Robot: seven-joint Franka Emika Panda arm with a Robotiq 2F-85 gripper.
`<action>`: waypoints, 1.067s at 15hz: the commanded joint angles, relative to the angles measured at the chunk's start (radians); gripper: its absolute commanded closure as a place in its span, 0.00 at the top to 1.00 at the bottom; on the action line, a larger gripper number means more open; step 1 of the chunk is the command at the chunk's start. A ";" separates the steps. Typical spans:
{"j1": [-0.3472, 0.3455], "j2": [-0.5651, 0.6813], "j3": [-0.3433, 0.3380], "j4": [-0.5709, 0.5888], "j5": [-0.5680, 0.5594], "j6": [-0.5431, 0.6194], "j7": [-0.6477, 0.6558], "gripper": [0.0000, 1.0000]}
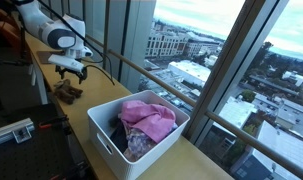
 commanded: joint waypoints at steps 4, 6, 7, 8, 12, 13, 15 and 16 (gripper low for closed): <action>-0.002 0.191 0.046 0.135 -0.042 -0.004 0.042 1.00; 0.006 0.239 0.049 0.159 -0.062 0.001 0.056 1.00; 0.008 0.262 0.051 0.170 -0.074 0.001 0.063 1.00; 0.013 0.284 0.048 0.179 -0.087 0.004 0.072 1.00; 0.037 0.362 0.033 0.206 -0.152 0.014 0.109 1.00; 0.045 0.377 0.027 0.212 -0.171 0.016 0.120 1.00; 0.057 0.399 0.019 0.226 -0.203 0.014 0.136 0.72; 0.055 0.409 0.022 0.237 -0.210 0.000 0.139 0.66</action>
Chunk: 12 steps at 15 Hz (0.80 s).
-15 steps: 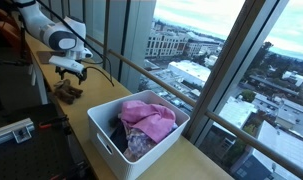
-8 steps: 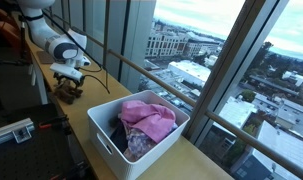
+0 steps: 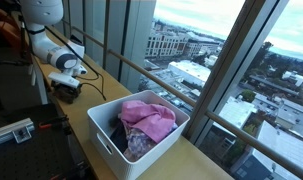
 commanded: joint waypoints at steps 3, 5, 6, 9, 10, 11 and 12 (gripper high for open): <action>0.006 0.051 -0.008 0.065 -0.051 -0.025 0.025 0.42; -0.003 0.040 -0.009 0.067 -0.050 -0.038 0.020 0.30; -0.008 0.041 -0.016 0.073 -0.052 -0.041 0.017 0.21; -0.058 0.024 -0.024 0.081 -0.041 -0.048 0.000 0.01; -0.078 0.016 -0.028 0.086 -0.036 -0.053 -0.004 0.00; -0.108 0.005 -0.035 0.097 -0.028 -0.060 -0.011 0.00; -0.133 0.001 -0.042 0.111 -0.023 -0.063 -0.015 0.00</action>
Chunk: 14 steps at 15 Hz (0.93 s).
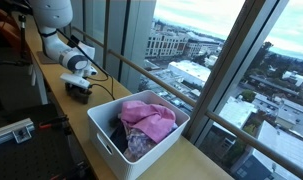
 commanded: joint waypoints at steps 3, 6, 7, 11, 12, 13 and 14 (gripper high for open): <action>-0.170 -0.069 -0.018 0.076 0.022 -0.050 -0.042 0.00; -0.236 -0.138 -0.028 0.126 0.033 -0.080 -0.045 0.00; -0.253 -0.170 -0.030 0.136 0.039 -0.090 -0.046 0.00; -0.287 -0.306 -0.078 0.179 0.037 -0.124 -0.048 0.00; -0.295 -0.337 -0.102 0.190 0.030 -0.136 -0.051 0.00; -0.302 -0.360 -0.125 0.201 0.027 -0.151 -0.056 0.00; -0.308 -0.376 -0.152 0.207 0.023 -0.161 -0.060 0.00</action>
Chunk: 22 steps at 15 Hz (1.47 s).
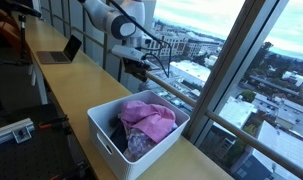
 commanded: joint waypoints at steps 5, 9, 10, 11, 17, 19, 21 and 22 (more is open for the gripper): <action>-0.050 -0.098 -0.178 -0.024 -0.008 -0.046 -0.051 0.00; -0.080 -0.076 -0.232 -0.078 -0.012 -0.026 -0.063 0.00; -0.088 -0.071 -0.240 -0.093 -0.012 -0.026 -0.067 0.00; -0.090 -0.062 -0.248 -0.102 -0.013 -0.023 -0.064 0.00; -0.088 -0.090 -0.251 -0.150 -0.012 -0.041 -0.053 0.46; -0.091 -0.131 -0.248 -0.157 -0.004 -0.045 -0.060 0.61; -0.090 -0.180 -0.250 -0.164 -0.001 -0.047 -0.065 0.76; -0.089 -0.202 -0.250 -0.165 0.002 -0.050 -0.068 0.84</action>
